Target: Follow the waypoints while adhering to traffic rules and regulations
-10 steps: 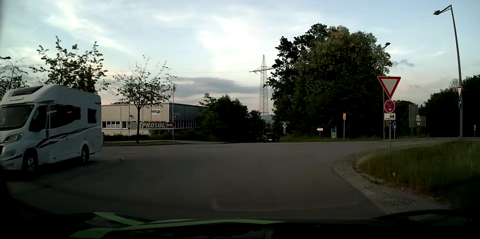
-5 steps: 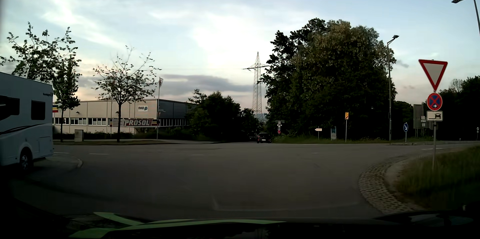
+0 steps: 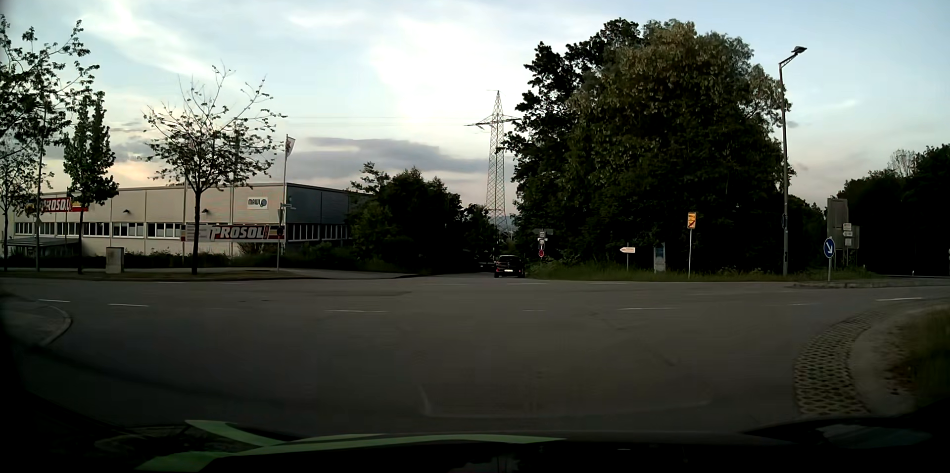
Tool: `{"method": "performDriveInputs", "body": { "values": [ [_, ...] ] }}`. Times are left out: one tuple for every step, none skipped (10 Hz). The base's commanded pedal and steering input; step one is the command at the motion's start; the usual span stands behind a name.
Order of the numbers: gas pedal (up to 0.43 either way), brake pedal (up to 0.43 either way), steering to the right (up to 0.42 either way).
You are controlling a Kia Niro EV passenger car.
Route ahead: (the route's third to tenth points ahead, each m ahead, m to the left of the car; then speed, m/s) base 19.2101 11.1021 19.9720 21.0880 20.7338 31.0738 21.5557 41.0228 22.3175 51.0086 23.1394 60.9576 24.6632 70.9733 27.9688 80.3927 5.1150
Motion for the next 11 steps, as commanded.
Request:
{"method": "performDriveInputs", "body": {
  "values": [
    [0.000,0.262,0.035],
    [0.000,0.262,0.036],
    [0.000,0.262,0.036],
    [0.000,0.262,0.035],
    [0.000,0.262,0.036],
    [0.000,0.268,0.036],
    [0.000,0.262,0.035],
    [0.000,0.256,0.033],
    [0.000,0.256,0.031],
    [0.000,0.262,0.030],
    [0.000,0.250,0.029]
  ]
}}
